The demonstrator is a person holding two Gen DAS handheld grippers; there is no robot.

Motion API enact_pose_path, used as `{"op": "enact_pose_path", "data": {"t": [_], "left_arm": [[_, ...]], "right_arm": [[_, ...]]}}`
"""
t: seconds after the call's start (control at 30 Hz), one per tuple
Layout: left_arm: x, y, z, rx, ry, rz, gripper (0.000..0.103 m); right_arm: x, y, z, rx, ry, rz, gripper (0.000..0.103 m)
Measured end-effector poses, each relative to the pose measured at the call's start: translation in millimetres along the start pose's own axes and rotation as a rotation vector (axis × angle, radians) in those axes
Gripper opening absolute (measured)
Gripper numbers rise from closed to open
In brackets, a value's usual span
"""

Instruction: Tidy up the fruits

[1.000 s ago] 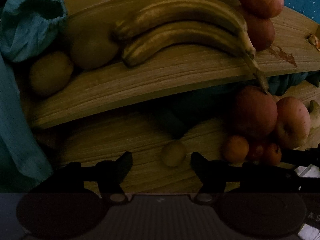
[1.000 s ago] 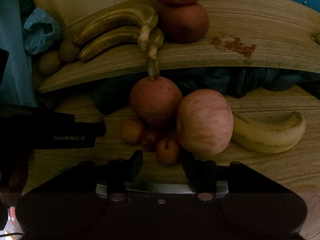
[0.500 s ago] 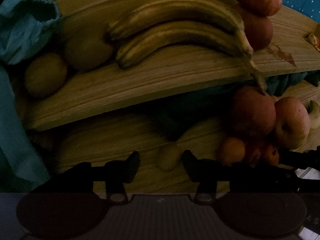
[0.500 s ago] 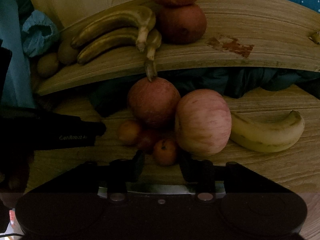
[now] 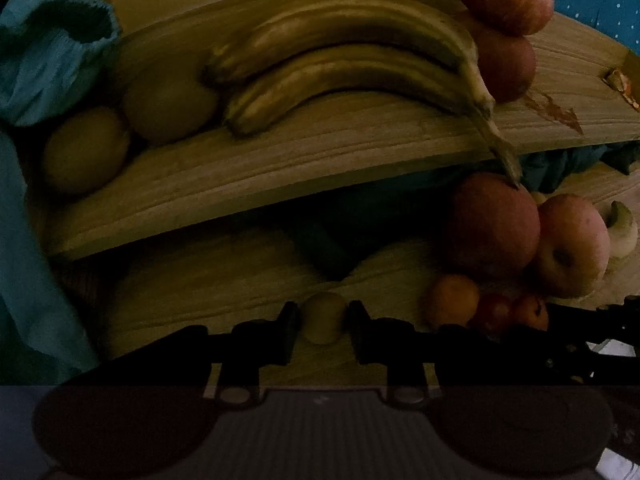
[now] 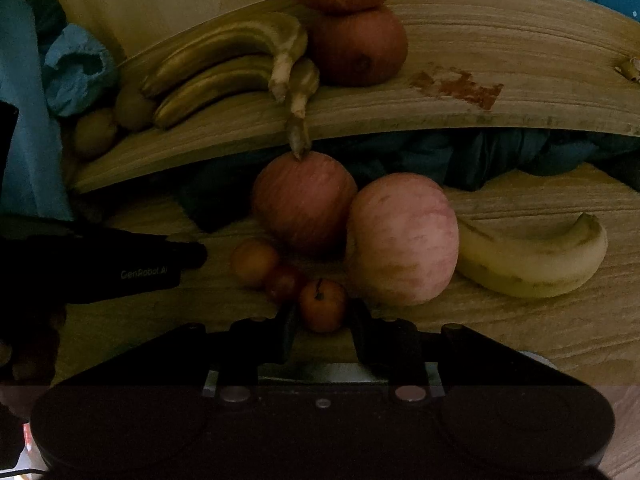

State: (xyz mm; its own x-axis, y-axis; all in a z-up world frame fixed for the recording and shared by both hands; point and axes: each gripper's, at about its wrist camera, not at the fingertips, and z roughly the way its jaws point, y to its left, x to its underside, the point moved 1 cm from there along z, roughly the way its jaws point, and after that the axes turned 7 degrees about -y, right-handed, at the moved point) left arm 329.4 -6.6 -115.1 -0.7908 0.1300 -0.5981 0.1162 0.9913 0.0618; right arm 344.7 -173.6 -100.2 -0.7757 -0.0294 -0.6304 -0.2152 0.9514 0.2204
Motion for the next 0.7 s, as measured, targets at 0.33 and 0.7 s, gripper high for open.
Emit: {"op": "enact_pose_path", "data": {"t": [0.33, 0.7], "left_arm": [[0.1, 0.7, 1.0, 0.01, -0.001, -0.006, 0.03], [3.4, 10.3, -8.7, 0.033, -0.02, -0.021, 0.03]], "right_arm": [[2.4, 3.2, -6.0, -0.012, -0.008, -0.005, 0.03], [6.2, 4.6, -21.7, -0.029, -0.028, -0.009, 0.03]]}}
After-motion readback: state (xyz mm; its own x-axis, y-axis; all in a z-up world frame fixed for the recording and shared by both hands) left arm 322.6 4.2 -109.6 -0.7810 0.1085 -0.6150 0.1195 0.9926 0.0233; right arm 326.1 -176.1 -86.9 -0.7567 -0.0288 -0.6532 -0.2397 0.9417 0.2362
